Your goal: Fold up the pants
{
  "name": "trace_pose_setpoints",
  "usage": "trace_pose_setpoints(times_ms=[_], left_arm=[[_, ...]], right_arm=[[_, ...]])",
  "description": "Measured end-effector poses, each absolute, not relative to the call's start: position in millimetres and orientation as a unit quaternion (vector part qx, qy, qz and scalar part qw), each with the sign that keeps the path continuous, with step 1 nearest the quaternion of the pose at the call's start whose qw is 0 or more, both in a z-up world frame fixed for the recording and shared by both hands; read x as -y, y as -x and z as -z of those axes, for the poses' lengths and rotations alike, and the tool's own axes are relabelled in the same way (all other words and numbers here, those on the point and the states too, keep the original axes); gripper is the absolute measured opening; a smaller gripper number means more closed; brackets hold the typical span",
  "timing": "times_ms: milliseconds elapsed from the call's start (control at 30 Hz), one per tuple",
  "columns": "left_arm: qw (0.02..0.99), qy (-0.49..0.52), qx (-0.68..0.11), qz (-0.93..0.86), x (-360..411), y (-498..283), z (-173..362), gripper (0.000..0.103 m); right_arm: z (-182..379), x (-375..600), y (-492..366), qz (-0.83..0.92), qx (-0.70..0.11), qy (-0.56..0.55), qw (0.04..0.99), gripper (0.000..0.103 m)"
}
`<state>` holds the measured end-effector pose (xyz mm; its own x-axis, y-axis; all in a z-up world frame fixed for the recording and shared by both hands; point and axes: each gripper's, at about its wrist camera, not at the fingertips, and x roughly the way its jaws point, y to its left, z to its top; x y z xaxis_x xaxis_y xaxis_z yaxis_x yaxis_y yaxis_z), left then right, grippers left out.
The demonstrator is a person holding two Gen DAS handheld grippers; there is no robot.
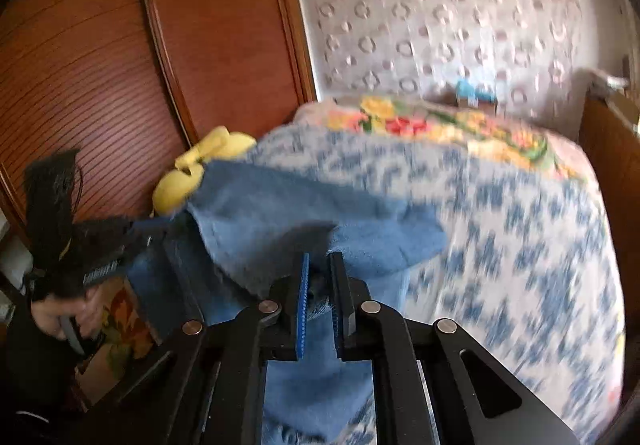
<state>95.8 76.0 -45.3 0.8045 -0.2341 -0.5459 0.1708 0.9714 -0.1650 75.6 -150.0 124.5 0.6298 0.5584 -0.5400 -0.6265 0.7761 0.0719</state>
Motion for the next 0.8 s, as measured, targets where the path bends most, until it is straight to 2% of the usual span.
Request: trace_pose_setpoints(times_ms=[167, 333, 800], left_arm=[[0.955, 0.078, -0.265, 0.111, -88.7, -65.6, 26.7, 0.007], [0.956, 0.078, -0.267, 0.097, -99.1, -51.0, 26.7, 0.007], [0.938, 0.09, -0.332, 0.042, -132.5, -56.4, 73.8, 0.007]], right_arm=[[-165.2, 127.6, -82.6, -0.343, -0.239, 0.07, 0.906, 0.008], [-173.0, 89.8, -96.9, -0.358, -0.233, 0.1, 0.899, 0.007], [-119.1, -20.3, -172.1, -0.365, -0.309, 0.12, 0.87, 0.007]])
